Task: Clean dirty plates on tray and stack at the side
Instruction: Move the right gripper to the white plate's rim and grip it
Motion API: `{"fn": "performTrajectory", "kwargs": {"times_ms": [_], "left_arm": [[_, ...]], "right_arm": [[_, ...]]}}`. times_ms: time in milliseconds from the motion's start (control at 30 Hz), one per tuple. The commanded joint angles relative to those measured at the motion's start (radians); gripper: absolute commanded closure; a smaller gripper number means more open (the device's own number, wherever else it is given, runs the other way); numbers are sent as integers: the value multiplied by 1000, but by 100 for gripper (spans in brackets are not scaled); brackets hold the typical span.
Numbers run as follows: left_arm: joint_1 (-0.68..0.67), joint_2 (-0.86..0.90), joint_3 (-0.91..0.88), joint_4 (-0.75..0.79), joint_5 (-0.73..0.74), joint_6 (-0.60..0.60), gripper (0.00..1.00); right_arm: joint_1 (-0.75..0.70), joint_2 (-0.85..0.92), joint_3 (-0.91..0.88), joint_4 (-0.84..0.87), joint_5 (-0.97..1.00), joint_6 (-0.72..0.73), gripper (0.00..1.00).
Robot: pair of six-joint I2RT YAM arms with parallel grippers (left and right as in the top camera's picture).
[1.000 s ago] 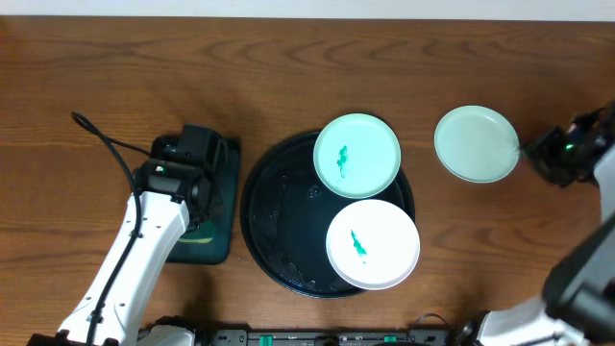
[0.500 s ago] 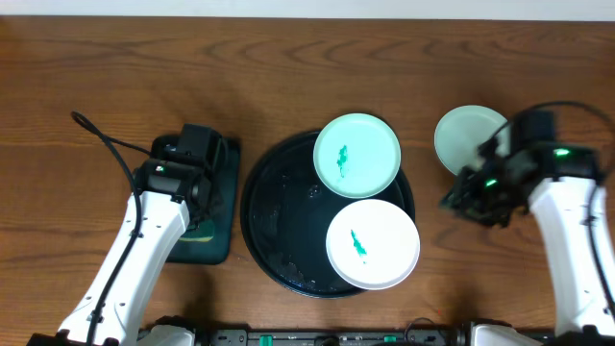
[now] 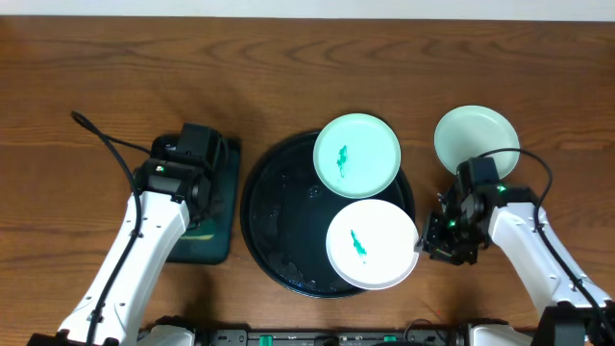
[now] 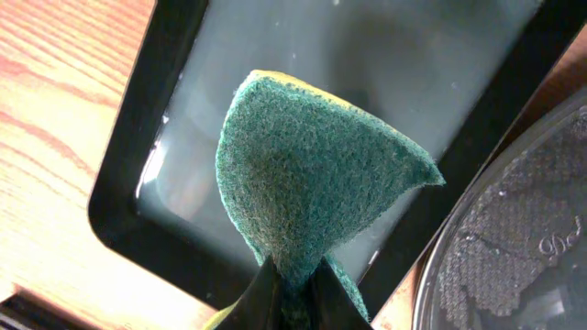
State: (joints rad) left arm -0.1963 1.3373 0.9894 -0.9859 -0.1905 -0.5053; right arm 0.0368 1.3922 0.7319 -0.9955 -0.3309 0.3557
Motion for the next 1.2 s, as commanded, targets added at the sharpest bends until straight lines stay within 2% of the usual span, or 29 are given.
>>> {"fn": "performTrajectory", "kwargs": {"times_ms": [0, 133, 433, 500, 567, 700, 1033, 1167], "left_arm": [[6, 4, -3, 8, -26, -13, 93], [6, 4, -3, 11, -4, -13, 93], [6, 4, -3, 20, -1, -13, 93], [6, 4, -3, 20, -1, -13, 93], [6, 4, -3, 19, -1, -12, 93], [6, 4, -3, 20, -1, -13, 93], [6, 4, -3, 20, -1, -12, 93], [6, 4, -3, 21, -1, -12, 93]], "right_arm": [[13, 1, -39, 45, -26, -11, 65], [32, 1, -69, 131, -52, -39, 63], [142, 1, -98, 356, -93, -57, 64], [162, 1, -98, 364, -93, -57, 70], [179, 1, -98, 360, -93, -57, 82], [209, 1, -98, 357, -92, -57, 99], [219, 1, -98, 292, -47, -58, 99], [229, -6, -92, 290, -86, -97, 99]]}}
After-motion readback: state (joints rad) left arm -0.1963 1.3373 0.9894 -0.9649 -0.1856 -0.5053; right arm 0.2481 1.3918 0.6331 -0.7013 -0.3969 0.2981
